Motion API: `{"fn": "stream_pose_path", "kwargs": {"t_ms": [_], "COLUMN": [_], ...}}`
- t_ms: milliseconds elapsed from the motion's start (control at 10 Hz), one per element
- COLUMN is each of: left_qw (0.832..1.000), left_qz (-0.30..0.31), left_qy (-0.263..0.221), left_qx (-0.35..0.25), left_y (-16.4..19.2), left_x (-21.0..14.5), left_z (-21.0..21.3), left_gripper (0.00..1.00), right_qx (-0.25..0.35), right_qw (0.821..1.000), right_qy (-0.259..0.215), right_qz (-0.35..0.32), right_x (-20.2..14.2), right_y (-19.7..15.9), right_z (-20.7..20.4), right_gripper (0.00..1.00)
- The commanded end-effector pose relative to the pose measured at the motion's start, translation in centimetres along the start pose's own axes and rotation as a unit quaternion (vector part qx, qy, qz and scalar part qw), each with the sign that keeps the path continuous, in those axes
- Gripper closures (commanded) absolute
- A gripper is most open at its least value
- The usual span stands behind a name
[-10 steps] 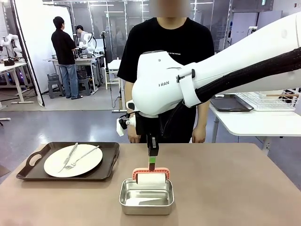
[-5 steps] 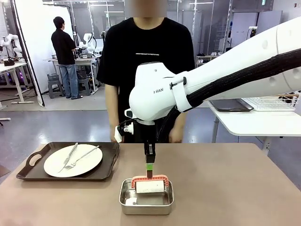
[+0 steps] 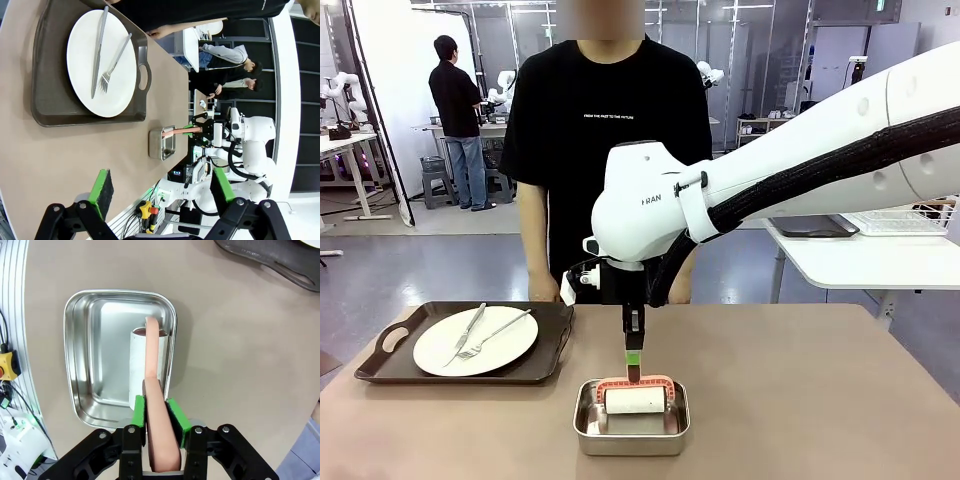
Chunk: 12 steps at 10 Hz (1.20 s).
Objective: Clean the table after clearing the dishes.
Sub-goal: Place the Lint Roller back on top of the Airtight Container.
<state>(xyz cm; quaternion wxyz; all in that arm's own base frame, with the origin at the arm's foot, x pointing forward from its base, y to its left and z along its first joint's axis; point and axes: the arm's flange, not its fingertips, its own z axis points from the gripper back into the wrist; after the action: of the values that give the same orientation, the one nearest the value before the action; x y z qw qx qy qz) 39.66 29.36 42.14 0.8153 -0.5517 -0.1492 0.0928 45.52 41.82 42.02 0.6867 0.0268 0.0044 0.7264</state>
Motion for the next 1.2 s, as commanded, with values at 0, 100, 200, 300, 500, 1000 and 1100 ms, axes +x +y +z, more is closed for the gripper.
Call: {"fn": "stream_pose_path", "kwargs": {"t_ms": [0, 100, 200, 300, 500, 1000, 1100], "left_qw": [1.000, 1.000, 1.000, 1.000, 1.000, 1.000, 1.000], "left_qz": [-0.001, -0.001, -0.001, -0.001, -0.001, -0.001, -0.001], "left_qy": [-0.008, -0.008, -0.008, -0.008, -0.008, -0.008, -0.008], "left_qx": [-0.005, -0.005, -0.005, -0.005, -0.005, -0.005, -0.005], "left_y": [0.0, 0.0, 0.0, 0.0, 0.0, 0.0, 0.0], "left_x": [0.0, 0.0, 0.0, 0.0, 0.0, 0.0, 0.0], "left_z": [0.1, 0.1, 0.1, 0.1, 0.1, 0.1, 0.1], "left_gripper": [0.00, 0.00, 0.00, 0.00, 0.00, 0.00, 0.00], "right_qx": [-0.031, -0.032, -0.029, -0.029, -0.037, -0.034, -0.040], "right_qw": [0.999, 0.999, 0.999, 0.999, 0.999, 0.999, 0.999], "right_qy": [-0.016, -0.014, -0.015, -0.014, -0.014, -0.029, -0.024], "right_qz": [-0.005, -0.005, -0.006, -0.005, -0.009, -0.004, -0.003], "right_x": [0.6, 0.5, 0.4, 0.4, 0.2, -0.3, -0.2], "right_y": [-1.1, -1.1, -1.3, -1.4, -1.3, -0.8, -0.5], "right_z": [-0.1, -0.4, -0.7, -1.0, -1.5, -2.4, -2.0], "right_gripper": [0.77, 0.77, 0.77, 0.77, 0.77, 0.76, 0.58]}}
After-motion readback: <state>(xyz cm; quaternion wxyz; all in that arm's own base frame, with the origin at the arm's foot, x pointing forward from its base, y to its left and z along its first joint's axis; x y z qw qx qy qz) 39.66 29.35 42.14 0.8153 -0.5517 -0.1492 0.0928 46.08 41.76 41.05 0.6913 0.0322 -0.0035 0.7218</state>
